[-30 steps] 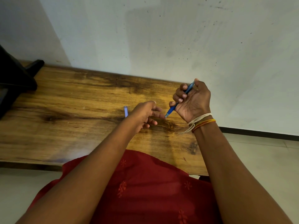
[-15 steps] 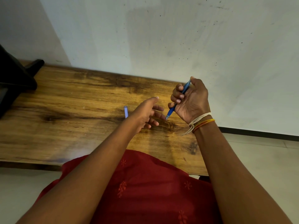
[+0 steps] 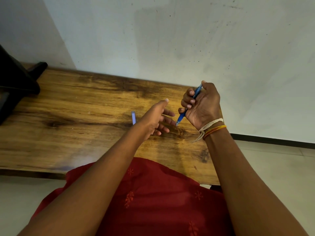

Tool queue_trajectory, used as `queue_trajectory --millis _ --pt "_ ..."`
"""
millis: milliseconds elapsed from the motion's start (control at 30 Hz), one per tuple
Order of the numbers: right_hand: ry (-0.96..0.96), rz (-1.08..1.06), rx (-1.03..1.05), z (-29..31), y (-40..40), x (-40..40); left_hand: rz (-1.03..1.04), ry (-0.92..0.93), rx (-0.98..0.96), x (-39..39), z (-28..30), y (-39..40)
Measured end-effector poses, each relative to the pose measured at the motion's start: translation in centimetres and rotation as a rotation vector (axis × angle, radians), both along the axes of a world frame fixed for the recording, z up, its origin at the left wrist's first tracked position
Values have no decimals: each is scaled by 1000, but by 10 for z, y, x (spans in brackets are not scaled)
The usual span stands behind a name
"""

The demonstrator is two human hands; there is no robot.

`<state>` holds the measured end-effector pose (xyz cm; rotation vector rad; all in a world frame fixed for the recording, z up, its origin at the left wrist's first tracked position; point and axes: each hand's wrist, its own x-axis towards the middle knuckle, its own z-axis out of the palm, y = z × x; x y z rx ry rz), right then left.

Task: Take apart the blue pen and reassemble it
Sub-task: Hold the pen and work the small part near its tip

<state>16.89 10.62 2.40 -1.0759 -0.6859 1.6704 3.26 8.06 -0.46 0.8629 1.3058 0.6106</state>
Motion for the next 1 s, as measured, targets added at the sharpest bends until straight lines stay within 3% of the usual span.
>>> queue_trajectory --millis 633,1000 --pt "36 -22 13 0 -1 2 -14 -53 -3 -1 -3 1" --pt "290 -310 -27 -6 1 11 -5 -87 -8 -2 -3 1"
